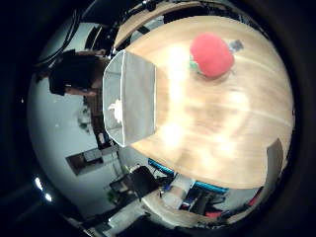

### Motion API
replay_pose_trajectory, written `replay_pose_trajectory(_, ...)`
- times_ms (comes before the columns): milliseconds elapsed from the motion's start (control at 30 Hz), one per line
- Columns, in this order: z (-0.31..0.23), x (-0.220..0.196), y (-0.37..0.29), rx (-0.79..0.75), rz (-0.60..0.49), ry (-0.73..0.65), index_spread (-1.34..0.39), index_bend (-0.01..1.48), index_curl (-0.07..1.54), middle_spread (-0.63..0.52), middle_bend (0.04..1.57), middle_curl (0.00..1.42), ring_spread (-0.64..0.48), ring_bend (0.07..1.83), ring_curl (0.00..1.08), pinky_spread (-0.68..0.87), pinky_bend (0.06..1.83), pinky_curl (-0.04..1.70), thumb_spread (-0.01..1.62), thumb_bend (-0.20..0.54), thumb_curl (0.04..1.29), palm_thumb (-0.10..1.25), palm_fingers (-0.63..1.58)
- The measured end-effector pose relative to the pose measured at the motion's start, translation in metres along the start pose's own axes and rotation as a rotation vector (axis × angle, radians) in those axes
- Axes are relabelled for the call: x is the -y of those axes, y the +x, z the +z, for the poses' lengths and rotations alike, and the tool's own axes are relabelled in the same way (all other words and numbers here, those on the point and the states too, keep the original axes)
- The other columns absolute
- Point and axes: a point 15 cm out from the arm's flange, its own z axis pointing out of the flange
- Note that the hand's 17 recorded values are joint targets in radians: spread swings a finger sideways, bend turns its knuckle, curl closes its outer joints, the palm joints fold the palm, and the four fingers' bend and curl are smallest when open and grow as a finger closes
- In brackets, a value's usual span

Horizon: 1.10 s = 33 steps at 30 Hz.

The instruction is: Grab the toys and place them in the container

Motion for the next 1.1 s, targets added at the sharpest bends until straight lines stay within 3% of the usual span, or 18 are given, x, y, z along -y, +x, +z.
replay_pose_trajectory(533, 0.070, 0.100, 0.022, -0.026, -0.008, 0.041, -0.43, 0.15, 0.25, -0.05, 0.20, 0.35, 0.03, 0.39, 0.25, 0.37, 0.47, 0.32, 0.92, -0.028, 0.30, 0.13, 0.16)
replay_pose_trajectory(1100, 0.125, 0.102, 0.032, 0.009, 0.011, -0.046, -0.42, 0.13, 0.22, -0.08, 0.22, 0.35, -0.08, 0.55, 0.29, 0.22, 0.66, 0.34, 0.92, -0.031, 0.30, 0.14, 0.23)
